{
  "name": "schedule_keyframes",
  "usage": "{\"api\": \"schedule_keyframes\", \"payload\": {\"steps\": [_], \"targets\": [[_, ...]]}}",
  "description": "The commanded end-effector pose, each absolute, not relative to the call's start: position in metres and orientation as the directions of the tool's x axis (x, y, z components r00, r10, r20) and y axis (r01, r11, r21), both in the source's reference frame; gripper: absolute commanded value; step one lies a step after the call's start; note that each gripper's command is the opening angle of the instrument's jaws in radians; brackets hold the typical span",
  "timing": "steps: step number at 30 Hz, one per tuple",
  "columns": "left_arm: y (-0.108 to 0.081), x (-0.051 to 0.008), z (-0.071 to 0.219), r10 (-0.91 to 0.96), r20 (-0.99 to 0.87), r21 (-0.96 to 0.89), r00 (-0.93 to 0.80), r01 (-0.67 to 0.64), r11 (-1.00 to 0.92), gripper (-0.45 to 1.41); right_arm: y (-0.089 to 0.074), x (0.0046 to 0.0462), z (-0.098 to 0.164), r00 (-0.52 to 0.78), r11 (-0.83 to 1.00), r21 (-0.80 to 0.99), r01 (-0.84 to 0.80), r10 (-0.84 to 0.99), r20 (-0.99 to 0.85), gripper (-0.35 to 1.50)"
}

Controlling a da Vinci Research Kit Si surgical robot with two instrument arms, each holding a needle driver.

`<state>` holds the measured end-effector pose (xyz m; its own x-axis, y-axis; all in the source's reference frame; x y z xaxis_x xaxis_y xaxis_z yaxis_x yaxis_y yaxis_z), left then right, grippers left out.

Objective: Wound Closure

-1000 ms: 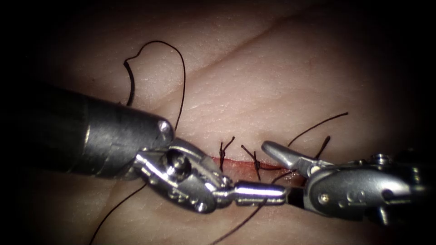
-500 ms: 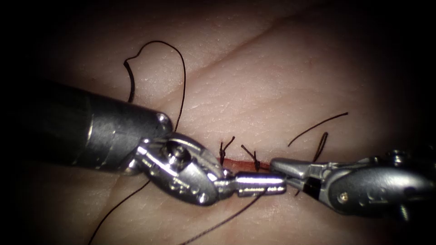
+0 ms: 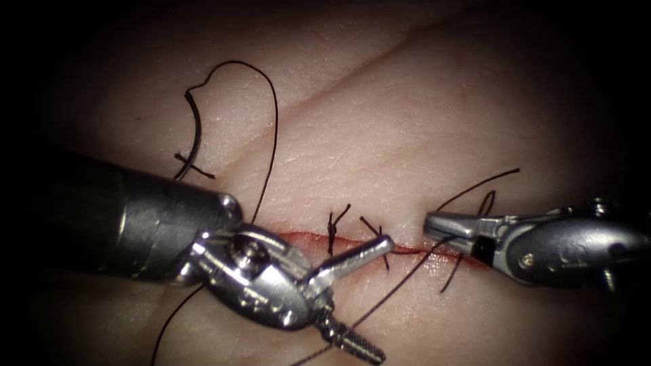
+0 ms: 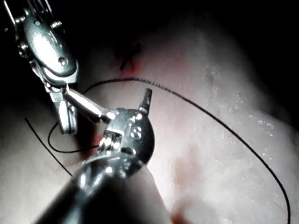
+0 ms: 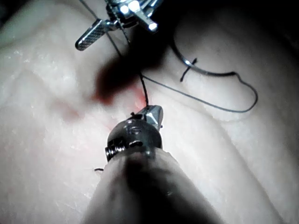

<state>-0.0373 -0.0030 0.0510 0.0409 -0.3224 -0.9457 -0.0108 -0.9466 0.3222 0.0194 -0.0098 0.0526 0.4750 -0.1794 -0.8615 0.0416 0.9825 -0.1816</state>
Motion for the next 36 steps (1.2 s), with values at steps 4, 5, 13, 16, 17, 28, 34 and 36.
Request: {"api": "schedule_keyframes", "payload": {"steps": [4, 5, 13, 16, 17, 28, 34, 36], "targets": [[-0.0033, -0.0369, 0.0513, -0.340, -0.937, 0.341, 0.079, -0.002, -0.940, 0.71, -0.0091, 0.0188, 0.0550, 0.477, 0.985, -0.166, 0.037, -0.164, -0.864, -0.35], [-0.0033, -0.0367, 0.0512, -0.340, -0.937, 0.341, 0.087, 0.000, -0.940, 0.74, -0.0090, 0.0187, 0.0554, 0.478, 0.986, -0.162, 0.035, -0.159, -0.864, -0.35], [-0.0032, -0.0355, 0.0499, -0.361, -0.924, 0.361, 0.126, -0.020, -0.932, 0.54, -0.0091, 0.0188, 0.0567, 0.482, 0.986, -0.160, 0.043, -0.161, -0.861, -0.35], [-0.0033, -0.0354, 0.0495, -0.360, -0.923, 0.361, 0.137, -0.020, -0.932, 0.52, -0.0089, 0.0188, 0.0570, 0.485, 0.987, -0.154, 0.042, -0.155, -0.861, -0.35], [-0.0034, -0.0355, 0.0494, -0.360, -0.922, 0.362, 0.143, -0.019, -0.932, 0.49, -0.0088, 0.0189, 0.0571, 0.486, 0.987, -0.153, 0.044, -0.155, -0.860, -0.35], [-0.0037, -0.0359, 0.0492, -0.470, -0.871, 0.470, 0.142, -0.037, -0.882, -0.45, -0.0094, 0.0194, 0.0570, 0.487, 0.987, -0.155, 0.051, -0.160, -0.859, -0.35], [-0.0031, -0.0350, 0.0497, -0.482, -0.864, 0.483, 0.148, -0.029, -0.875, -0.45, -0.0097, 0.0191, 0.0568, 0.486, 0.989, -0.139, 0.046, -0.144, -0.862, -0.35], [-0.0026, -0.0345, 0.0500, -0.480, -0.869, 0.479, 0.124, -0.036, -0.877, -0.45, -0.0099, 0.0189, 0.0565, 0.485, 0.991, -0.129, 0.044, -0.134, -0.864, -0.35]]}}
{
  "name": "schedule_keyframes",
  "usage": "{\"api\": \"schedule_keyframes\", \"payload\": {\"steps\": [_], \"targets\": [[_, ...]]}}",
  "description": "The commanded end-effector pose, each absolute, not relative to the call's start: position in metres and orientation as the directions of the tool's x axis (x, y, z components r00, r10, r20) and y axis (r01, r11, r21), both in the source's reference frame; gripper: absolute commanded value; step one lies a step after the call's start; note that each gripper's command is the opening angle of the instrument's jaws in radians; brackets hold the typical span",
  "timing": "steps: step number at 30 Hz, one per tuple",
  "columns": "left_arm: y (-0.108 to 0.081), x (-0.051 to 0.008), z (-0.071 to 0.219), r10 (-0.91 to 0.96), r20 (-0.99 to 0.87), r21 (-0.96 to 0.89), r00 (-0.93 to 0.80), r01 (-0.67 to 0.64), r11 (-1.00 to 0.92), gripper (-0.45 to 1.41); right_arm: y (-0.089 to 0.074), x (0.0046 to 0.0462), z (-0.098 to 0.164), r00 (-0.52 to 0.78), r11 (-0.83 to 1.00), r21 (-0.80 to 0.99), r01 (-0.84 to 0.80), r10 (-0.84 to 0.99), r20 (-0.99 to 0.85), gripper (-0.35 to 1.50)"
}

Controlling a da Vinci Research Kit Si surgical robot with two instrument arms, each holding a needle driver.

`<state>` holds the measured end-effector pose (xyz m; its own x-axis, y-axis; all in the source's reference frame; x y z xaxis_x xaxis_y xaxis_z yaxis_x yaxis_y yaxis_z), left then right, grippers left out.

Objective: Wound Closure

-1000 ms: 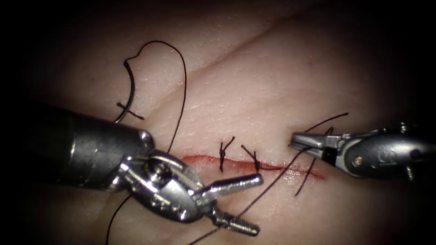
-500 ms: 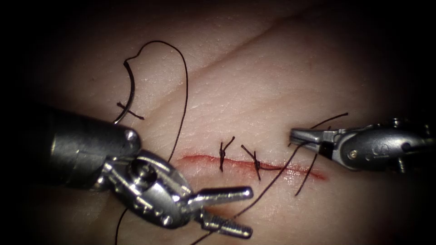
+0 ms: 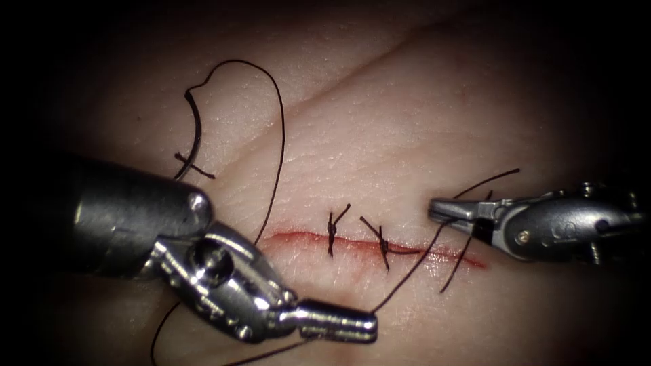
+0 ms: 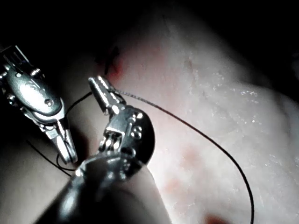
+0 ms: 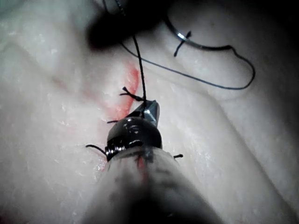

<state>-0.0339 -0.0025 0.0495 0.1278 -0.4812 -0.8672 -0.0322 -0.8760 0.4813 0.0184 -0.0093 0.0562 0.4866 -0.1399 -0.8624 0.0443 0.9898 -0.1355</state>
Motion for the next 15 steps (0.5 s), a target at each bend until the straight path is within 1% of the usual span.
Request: {"api": "schedule_keyframes", "payload": {"steps": [1, 6, 8, 11, 12, 13, 14, 15], "targets": [[-0.0021, -0.0336, 0.0504, -0.477, -0.872, 0.474, 0.108, -0.059, -0.879, -0.45, -0.0102, 0.0187, 0.0562, 0.482, 0.991, -0.125, 0.044, -0.131, -0.867, -0.35], [-0.0014, -0.0319, 0.0512, -0.470, -0.879, 0.462, 0.073, -0.109, -0.880, -0.45, -0.0116, 0.0185, 0.0548, 0.479, 0.993, -0.112, 0.041, -0.118, -0.870, -0.35], [-0.0008, -0.0305, 0.0520, -0.462, -0.886, 0.452, 0.039, -0.151, -0.879, -0.45, -0.0125, 0.0186, 0.0534, 0.474, 0.994, -0.102, 0.039, -0.108, -0.874, -0.35], [-0.0005, -0.0295, 0.0525, -0.456, -0.890, 0.448, 0.007, -0.170, -0.878, -0.45, -0.0129, 0.0187, 0.0527, 0.473, 0.996, -0.080, 0.031, -0.085, -0.877, -0.35], [-0.0005, -0.0292, 0.0528, -0.454, -0.891, 0.448, -0.004, -0.172, -0.877, -0.45, -0.0131, 0.0188, 0.0523, 0.474, 0.998, -0.058, 0.022, -0.061, -0.878, -0.08], [-0.0006, -0.0287, 0.0530, -0.453, -0.891, 0.448, -0.014, -0.177, -0.876, -0.45, -0.0132, 0.0188, 0.0520, 0.476, 1.000, -0.025, 0.007, -0.026, -0.879, 0.54], [-0.0007, -0.0283, 0.0532, -0.453, -0.891, 0.449, -0.021, -0.178, -0.875, -0.45, -0.0133, 0.0188, 0.0517, 0.476, 1.000, 0.008, -0.007, 0.010, -0.879, 0.91], [-0.0009, -0.0280, 0.0533, -0.453, -0.891, 0.451, -0.029, -0.177, -0.875, -0.45, -0.0134, 0.0187, 0.0513, 0.475, 0.999, 0.036, -0.017, 0.040, -0.879, 1.20]]}}
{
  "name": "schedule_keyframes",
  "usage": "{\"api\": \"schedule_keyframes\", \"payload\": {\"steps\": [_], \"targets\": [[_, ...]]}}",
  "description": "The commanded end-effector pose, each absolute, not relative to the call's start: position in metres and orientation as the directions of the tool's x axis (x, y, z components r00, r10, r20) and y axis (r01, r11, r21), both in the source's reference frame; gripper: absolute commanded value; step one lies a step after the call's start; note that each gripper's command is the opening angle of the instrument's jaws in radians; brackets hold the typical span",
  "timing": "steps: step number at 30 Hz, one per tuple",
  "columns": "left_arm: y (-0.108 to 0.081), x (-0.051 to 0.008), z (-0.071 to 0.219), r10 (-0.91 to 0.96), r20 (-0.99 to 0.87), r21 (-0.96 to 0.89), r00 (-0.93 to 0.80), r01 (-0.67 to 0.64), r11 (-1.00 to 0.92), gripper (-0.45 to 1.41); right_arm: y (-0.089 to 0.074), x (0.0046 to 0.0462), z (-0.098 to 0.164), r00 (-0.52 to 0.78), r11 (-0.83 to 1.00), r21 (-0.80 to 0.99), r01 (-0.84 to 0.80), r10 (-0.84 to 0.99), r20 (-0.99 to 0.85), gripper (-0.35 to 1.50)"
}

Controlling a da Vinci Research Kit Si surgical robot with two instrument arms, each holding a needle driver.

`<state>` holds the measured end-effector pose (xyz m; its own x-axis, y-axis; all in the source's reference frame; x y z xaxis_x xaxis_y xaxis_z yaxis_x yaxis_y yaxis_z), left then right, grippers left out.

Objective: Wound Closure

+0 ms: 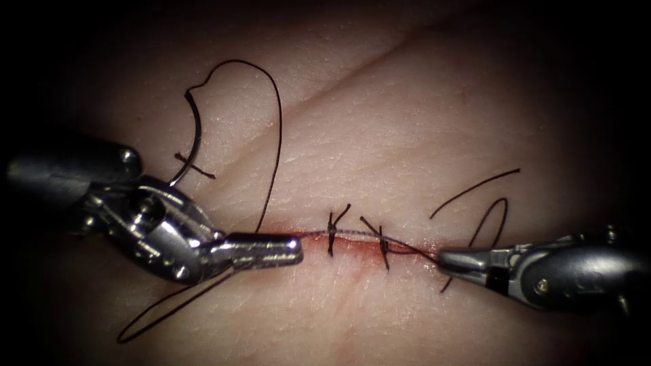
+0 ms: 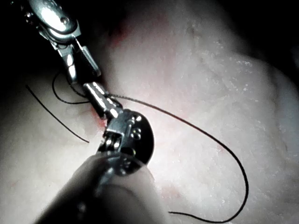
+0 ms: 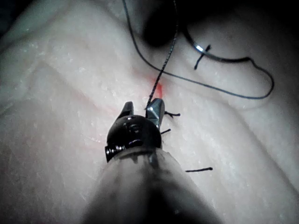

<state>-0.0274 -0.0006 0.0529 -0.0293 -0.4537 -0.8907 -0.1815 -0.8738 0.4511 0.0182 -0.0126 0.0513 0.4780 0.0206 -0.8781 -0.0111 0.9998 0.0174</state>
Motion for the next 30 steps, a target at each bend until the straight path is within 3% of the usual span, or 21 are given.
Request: {"api": "schedule_keyframes", "payload": {"steps": [1, 5, 16, 18, 19, 21, 22, 30], "targets": [[-0.001, -0.0276, 0.053, -0.454, -0.891, 0.452, -0.034, -0.178, -0.874, -0.45, -0.014, 0.0186, 0.051, 0.474, 0.998, 0.053, -0.022, 0.057, -0.879, 1.30], [-0.003, -0.0258, 0.053, -0.459, -0.887, 0.460, -0.048, -0.177, -0.870, -0.45, -0.014, 0.0181, 0.049, 0.464, 0.995, 0.099, -0.034, 0.103, -0.880, 1.47], [-0.006, -0.0244, 0.050, -0.485, -0.871, 0.491, -0.081, -0.173, -0.854, -0.45, -0.009, 0.0155, 0.044, 0.424, 0.983, 0.174, -0.056, 0.181, -0.888, 1.47], [-0.006, -0.0244, 0.050, -0.490, -0.868, 0.497, -0.084, -0.166, -0.851, -0.45, -0.008, 0.0155, 0.044, 0.411, 0.982, 0.174, -0.067, 0.186, -0.892, 1.25], [-0.006, -0.0244, 0.050, -0.490, -0.867, 0.498, -0.085, -0.166, -0.851, -0.45, -0.007, 0.0156, 0.044, 0.408, 0.985, 0.162, -0.063, 0.174, -0.896, 0.88], [-0.006, -0.0244, 0.050, -0.496, -0.864, 0.503, -0.087, -0.160, -0.849, -0.45, -0.006, 0.0158, 0.045, 0.414, 0.987, 0.159, -0.019, 0.152, -0.898, -0.08], [-0.006, -0.0244, 0.050, -0.496, -0.864, 0.503, -0.087, -0.160, -0.849, -0.45, -0.005, 0.0161, 0.046, 0.417, 0.986, 0.164, 0.001, 0.149, -0.897, -0.35], [-0.005, -0.0248, 0.050, -0.508, -0.856, 0.517, -0.094, -0.153, -0.842, -0.45, -0.002, 0.0198, 0.054, 0.429, 0.990, 0.143, 0.008, 0.126, -0.895, -0.35]]}}
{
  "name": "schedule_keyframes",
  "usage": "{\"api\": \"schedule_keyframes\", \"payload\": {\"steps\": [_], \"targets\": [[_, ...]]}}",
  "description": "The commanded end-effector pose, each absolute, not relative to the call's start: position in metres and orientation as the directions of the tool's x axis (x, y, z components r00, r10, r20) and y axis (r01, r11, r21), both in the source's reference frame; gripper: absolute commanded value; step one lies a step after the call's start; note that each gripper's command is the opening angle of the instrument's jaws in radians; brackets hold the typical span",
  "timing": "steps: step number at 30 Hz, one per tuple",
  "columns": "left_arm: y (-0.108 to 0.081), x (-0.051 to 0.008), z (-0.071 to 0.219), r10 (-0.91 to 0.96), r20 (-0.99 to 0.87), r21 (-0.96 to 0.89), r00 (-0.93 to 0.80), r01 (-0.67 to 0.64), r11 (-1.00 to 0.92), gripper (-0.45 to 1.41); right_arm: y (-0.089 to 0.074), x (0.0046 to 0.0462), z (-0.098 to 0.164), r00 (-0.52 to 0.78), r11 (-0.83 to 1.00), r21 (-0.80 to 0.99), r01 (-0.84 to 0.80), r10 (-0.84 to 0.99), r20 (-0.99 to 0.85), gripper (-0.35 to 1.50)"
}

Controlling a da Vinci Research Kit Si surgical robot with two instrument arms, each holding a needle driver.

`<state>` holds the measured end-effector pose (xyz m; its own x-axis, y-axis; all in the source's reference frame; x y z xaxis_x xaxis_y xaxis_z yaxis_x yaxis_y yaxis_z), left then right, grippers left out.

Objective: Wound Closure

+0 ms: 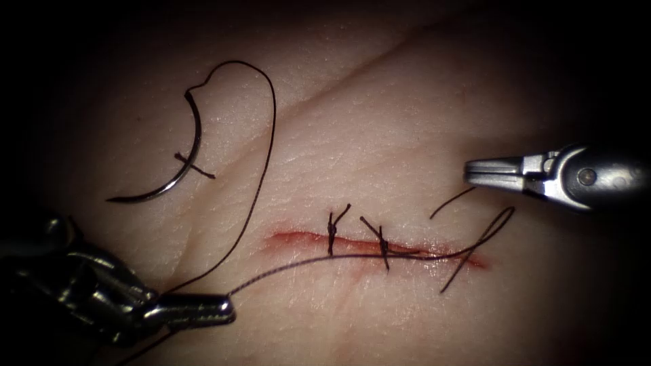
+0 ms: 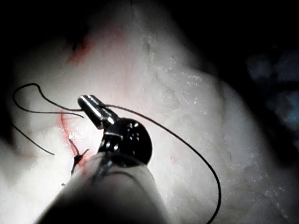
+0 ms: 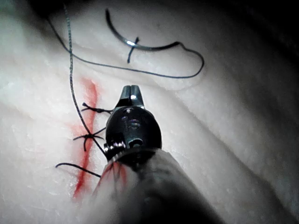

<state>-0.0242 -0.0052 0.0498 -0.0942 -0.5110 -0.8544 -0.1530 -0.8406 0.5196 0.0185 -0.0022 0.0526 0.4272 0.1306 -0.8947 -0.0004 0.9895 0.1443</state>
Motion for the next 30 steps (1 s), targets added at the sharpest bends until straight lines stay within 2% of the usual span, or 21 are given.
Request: {"api": "schedule_keyframes", "payload": {"steps": [1, 4, 10, 17, 21, 30], "targets": [[-0.005, -0.0249, 0.050, -0.512, -0.854, 0.521, -0.095, -0.153, -0.840, -0.45, -0.002, 0.0206, 0.055, 0.434, 0.989, 0.144, 0.022, 0.120, -0.893, -0.35], [-0.004, -0.0252, 0.050, -0.509, -0.855, 0.519, -0.099, -0.156, -0.840, -0.45, -0.004, 0.0241, 0.059, 0.442, 0.986, 0.133, 0.100, 0.076, -0.894, -0.35], [-0.002, -0.0258, 0.050, -0.514, -0.851, 0.526, -0.108, -0.176, -0.832, -0.45, -0.007, 0.0262, 0.061, 0.433, 0.978, 0.136, 0.158, 0.055, -0.900, -0.35], [0.000, -0.0289, 0.054, -0.517, -0.820, 0.563, -0.245, -0.184, -0.806, -0.45, -0.009, 0.0252, 0.060, 0.356, 0.975, 0.167, 0.150, 0.104, -0.929, -0.35], [0.000, -0.0314, 0.058, -0.520, -0.796, 0.585, -0.311, -0.171, -0.793, -0.45, -0.009, 0.0240, 0.057, 0.271, 0.976, 0.185, 0.112, 0.149, -0.951, -0.35], [-0.001, -0.0344, 0.064, -0.507, -0.783, 0.575, -0.360, -0.109, -0.811, -0.45, -0.008, 0.0230, 0.054, 0.201, 0.983, 0.185, 0.005, 0.180, -0.963, -0.35]]}}
